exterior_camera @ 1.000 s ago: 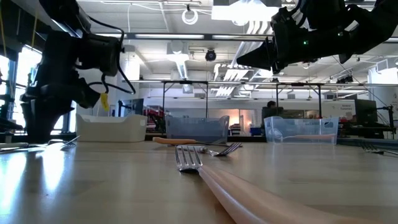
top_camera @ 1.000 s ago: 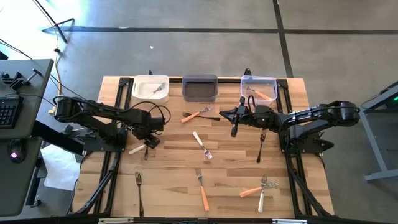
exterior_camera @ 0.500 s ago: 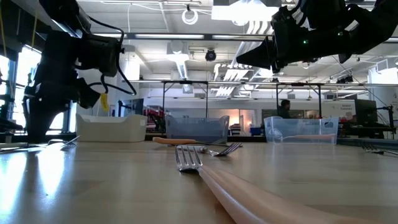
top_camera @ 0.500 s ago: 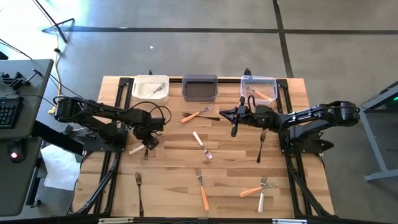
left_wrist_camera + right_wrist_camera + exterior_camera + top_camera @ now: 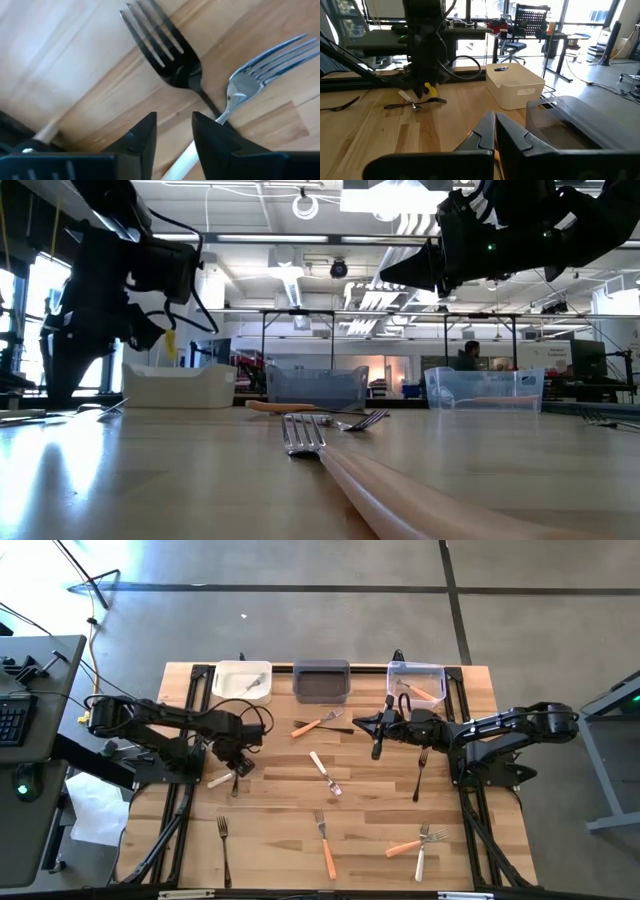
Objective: Sort silverware by color (type)
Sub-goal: Put the black fork into the black bin
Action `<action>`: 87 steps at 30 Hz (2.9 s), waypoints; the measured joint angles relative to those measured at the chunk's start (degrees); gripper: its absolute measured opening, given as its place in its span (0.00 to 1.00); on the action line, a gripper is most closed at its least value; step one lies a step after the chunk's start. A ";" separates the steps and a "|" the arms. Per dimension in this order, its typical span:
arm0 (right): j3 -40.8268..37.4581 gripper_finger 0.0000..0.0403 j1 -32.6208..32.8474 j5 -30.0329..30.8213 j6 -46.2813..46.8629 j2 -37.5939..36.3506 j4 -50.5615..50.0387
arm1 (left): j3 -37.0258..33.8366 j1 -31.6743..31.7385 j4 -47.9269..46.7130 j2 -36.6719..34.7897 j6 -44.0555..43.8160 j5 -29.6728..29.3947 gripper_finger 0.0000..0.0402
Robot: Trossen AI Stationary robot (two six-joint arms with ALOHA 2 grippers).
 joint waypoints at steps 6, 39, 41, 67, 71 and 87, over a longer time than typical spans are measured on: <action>0.00 0.00 0.00 0.01 0.03 0.00 0.00 | 2.70 0.61 -0.87 -0.02 0.49 -0.22 0.45; 0.00 0.00 0.02 -0.52 1.25 0.00 -0.94 | 2.85 -0.96 -2.93 -0.02 -5.11 -0.90 0.53; 0.00 0.00 0.02 -0.94 1.56 0.00 -0.94 | 2.85 -1.30 -2.93 -0.02 -5.12 -0.92 0.53; 0.00 0.00 0.37 -1.30 1.88 0.00 -0.89 | 2.81 -1.52 -6.29 -5.18 -11.65 2.27 0.53; 0.00 0.00 0.37 -1.30 1.10 0.00 -0.87 | 2.81 -0.46 -4.91 -5.18 -11.70 1.52 0.53; 0.00 0.00 0.37 -1.28 0.93 0.00 -0.83 | 2.81 1.66 1.07 -0.72 -11.00 1.53 0.53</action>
